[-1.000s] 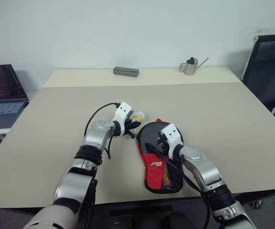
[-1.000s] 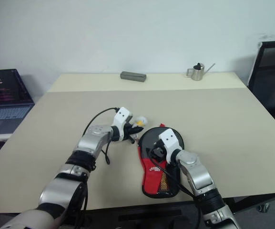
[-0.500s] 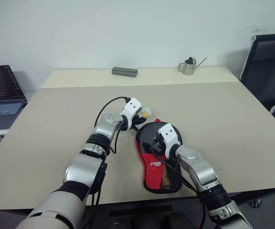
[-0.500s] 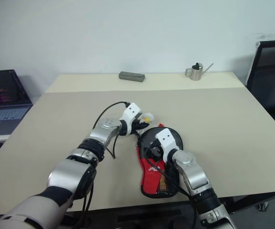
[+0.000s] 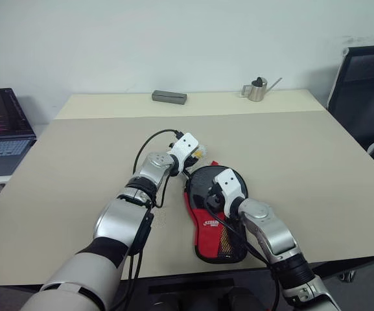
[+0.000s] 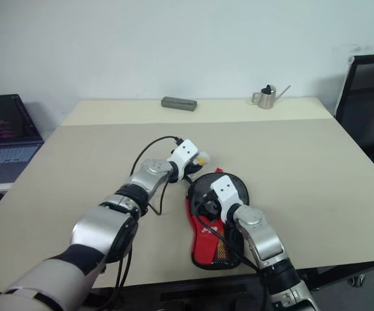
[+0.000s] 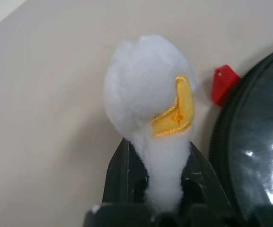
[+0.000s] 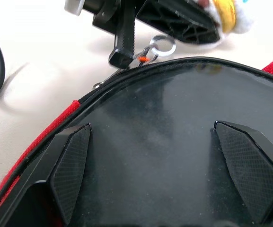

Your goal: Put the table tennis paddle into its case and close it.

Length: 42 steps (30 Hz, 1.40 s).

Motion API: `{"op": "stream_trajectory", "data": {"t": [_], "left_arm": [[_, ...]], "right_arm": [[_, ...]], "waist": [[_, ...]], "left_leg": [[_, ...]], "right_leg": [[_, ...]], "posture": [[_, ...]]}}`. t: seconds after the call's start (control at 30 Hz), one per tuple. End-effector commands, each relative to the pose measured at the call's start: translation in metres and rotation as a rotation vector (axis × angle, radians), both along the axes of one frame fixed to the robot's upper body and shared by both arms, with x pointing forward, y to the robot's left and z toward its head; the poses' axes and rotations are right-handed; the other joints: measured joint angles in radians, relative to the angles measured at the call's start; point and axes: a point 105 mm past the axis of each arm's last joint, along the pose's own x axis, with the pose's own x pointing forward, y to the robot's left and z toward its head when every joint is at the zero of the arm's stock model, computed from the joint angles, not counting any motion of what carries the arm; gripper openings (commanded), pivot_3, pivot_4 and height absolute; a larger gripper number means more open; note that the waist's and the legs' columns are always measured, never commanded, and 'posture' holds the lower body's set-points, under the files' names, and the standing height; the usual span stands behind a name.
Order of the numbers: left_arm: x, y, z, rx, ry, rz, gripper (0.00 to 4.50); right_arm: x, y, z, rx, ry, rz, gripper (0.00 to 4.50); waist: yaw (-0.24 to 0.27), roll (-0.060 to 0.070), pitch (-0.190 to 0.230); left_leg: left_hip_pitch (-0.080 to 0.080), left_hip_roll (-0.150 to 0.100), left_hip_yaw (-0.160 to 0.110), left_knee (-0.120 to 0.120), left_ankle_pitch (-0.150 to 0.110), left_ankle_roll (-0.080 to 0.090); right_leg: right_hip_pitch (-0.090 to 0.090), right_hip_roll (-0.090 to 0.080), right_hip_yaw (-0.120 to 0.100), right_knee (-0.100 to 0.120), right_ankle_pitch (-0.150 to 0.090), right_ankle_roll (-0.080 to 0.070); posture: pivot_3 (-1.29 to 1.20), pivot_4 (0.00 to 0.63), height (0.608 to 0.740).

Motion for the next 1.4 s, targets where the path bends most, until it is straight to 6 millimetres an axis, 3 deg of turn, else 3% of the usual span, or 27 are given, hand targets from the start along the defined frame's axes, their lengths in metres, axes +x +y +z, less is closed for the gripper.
{"op": "stream_trajectory", "data": {"t": [0.03,0.5,1.1,1.4], "left_arm": [[0.008,-0.005,0.024,0.01,-0.092,0.001,0.15],[0.015,-0.019,0.041,0.139,-0.202,-0.008,0.15],[0.019,0.001,0.035,0.325,-0.279,0.018,0.15],[0.024,0.0,0.047,0.396,-0.36,0.038,0.15]], "right_arm": [[-0.024,-0.001,-0.05,-0.068,0.211,0.015,4.5],[-0.036,-0.012,-0.051,-0.084,0.227,-0.001,4.5],[-0.052,-0.013,-0.055,-0.08,0.254,-0.021,4.5],[-0.06,-0.014,-0.057,-0.082,0.268,-0.026,4.5]], "waist": [[0.0,0.0,0.0],[0.008,-0.001,0.001],[0.014,-0.001,0.001],[0.014,-0.001,0.001]], "left_leg": [[0.0,0.0,0.0,0.0,0.0,0.0],[-0.001,0.0,-0.001,-0.001,-0.001,-0.001],[-0.002,-0.001,-0.001,-0.001,-0.005,-0.002],[-0.002,-0.001,-0.002,-0.001,-0.008,-0.002]], "right_leg": [[0.0,0.0,0.0,0.0,0.0,0.0],[0.0,0.0,-0.001,-0.001,-0.001,0.002],[0.0,0.0,-0.001,-0.002,-0.004,0.006],[0.0,0.0,-0.001,-0.001,-0.008,0.009]], "posture": [[0.0,0.15,0.74],[0.0,0.15,0.74],[0.0,0.15,0.74],[0.0,0.15,0.74]]}}
